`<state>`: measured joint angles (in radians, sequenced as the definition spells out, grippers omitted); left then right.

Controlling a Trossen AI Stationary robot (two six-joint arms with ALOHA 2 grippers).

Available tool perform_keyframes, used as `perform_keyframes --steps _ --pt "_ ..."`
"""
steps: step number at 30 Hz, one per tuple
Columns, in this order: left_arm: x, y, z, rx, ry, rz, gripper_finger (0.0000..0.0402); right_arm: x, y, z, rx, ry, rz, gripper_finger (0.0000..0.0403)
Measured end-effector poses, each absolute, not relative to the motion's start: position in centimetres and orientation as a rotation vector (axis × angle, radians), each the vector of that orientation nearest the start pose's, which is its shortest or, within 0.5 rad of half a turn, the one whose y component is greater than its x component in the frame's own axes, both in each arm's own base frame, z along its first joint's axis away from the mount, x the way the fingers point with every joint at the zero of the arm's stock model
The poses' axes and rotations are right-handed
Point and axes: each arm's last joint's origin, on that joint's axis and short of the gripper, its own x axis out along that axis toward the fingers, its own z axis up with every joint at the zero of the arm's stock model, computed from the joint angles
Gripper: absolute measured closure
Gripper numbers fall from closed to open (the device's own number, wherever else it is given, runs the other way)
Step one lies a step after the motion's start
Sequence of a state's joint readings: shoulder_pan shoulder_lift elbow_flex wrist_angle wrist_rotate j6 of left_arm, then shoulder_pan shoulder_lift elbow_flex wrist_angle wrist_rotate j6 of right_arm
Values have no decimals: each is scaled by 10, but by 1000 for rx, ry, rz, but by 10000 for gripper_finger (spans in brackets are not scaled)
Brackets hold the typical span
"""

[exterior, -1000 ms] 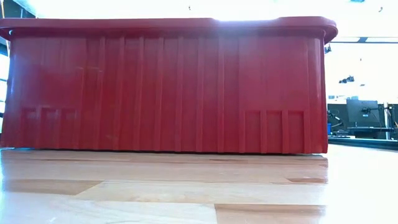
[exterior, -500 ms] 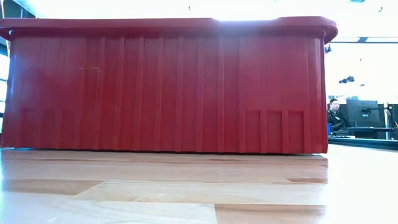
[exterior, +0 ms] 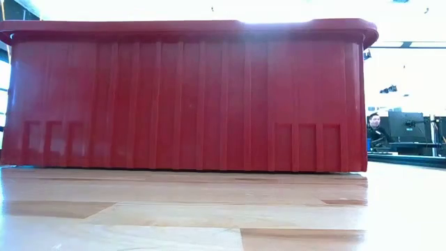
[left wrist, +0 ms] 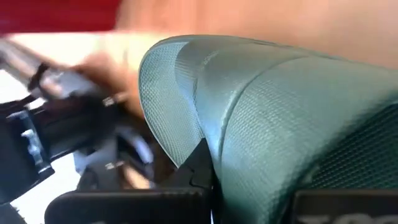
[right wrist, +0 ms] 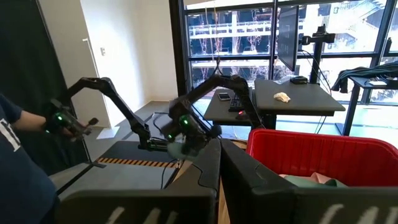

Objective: Pick and place slides into bin
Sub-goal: Put the green slide into the red bin

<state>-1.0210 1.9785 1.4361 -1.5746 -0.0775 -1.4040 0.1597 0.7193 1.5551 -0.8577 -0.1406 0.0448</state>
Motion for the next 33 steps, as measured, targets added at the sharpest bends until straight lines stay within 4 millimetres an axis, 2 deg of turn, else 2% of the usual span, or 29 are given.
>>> perform_keyframes --steps 10,13,18,23,26,28,33 --pt "193 -305 281 -11 1447 300 397 36 10 497 44 29 300 402" --pt "198 -310 312 -66 1351 220 399 37 10 497 44 29 300 402" --pt "204 -309 362 -138 1083 165 399 37 10 497 44 29 300 402" --pt "211 -298 406 -73 748 166 399 37 10 497 44 29 300 402" --pt "221 -286 424 34 589 194 400 36 10 497 44 29 300 402" --pt "228 -275 431 115 538 225 400 37 10 497 44 29 300 402" --pt "257 -230 446 299 515 355 400 37 10 497 44 29 299 402"
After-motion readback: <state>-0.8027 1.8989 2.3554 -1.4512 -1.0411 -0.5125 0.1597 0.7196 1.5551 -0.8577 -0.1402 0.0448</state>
